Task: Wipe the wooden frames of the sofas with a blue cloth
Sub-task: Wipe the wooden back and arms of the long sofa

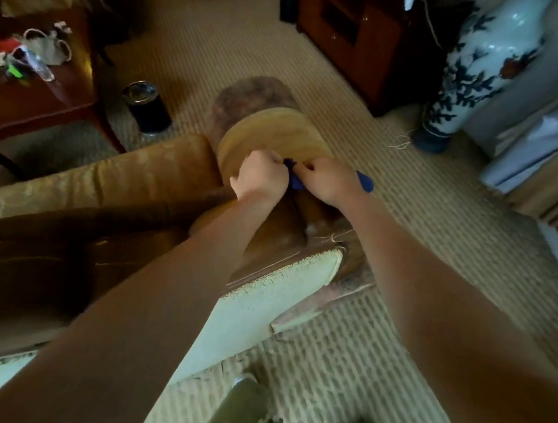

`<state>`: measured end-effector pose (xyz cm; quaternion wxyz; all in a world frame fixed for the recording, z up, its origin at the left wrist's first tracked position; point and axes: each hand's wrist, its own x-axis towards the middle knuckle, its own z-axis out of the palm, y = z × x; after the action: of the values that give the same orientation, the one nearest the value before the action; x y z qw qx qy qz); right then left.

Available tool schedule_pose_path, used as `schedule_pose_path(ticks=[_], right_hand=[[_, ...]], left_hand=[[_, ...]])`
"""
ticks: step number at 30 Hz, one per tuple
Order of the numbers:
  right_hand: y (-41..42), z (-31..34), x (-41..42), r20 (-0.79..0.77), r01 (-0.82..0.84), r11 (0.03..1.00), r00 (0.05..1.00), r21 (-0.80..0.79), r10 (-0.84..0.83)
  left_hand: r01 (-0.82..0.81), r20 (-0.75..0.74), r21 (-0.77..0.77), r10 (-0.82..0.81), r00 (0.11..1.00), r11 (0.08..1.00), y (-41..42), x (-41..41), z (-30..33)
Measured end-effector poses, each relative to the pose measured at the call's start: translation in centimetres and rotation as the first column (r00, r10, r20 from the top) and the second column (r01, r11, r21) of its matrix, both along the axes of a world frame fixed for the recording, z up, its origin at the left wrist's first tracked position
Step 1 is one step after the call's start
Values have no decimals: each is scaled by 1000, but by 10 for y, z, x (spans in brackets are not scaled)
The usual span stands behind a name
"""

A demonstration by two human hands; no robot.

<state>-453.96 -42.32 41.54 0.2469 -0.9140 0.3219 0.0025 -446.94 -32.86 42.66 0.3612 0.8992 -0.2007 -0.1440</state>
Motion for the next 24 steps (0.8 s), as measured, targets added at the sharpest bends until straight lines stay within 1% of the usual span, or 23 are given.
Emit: schedule_pose_path(ticks=[3,5,7,9,11,13,15,16,17,18,20,22,24], right_hand=[[12,-12,-26,251,76,993,967,-90,-51],[31,-21,-45,369,138,980,926,-141,-77],[54,-33,-59,473,236,956,872,-176,-128],[77,-42,-66,577,364,915,791,-175,-204],[92,-44,-67,636,491,866,699,-93,-328],[93,-39,-61,613,593,805,639,-8,-465],[81,-39,-53,536,673,738,609,41,-585],[71,-41,-51,503,718,691,569,81,-650],[57,-46,-49,480,745,639,496,193,-724],[42,-52,-49,453,727,578,402,370,-796],[21,-64,-52,403,631,489,288,603,-869],[9,-78,-56,377,489,461,265,741,-887],[8,-89,-60,381,449,462,263,765,-886]], left_hand=[[224,30,-30,-223,974,974,-9,4,10],[366,83,-67,-361,929,928,-13,5,16],[487,123,-80,-476,871,870,-18,4,22],[581,74,-115,-576,814,806,-24,-2,20],[658,4,-142,-665,747,739,-28,-10,12],[706,-4,-148,-715,699,692,-30,-16,4],[714,47,-209,-723,690,668,-31,-21,0],[718,84,-243,-723,686,653,-32,-23,-2],[729,115,-256,-729,675,635,-34,-25,-3],[746,138,-244,-740,659,619,-35,-27,-4],[789,150,-172,-776,613,590,-42,-30,-6],[816,130,-89,-806,578,571,-50,-33,-4],[815,120,-62,-807,579,576,-56,-35,-5]])
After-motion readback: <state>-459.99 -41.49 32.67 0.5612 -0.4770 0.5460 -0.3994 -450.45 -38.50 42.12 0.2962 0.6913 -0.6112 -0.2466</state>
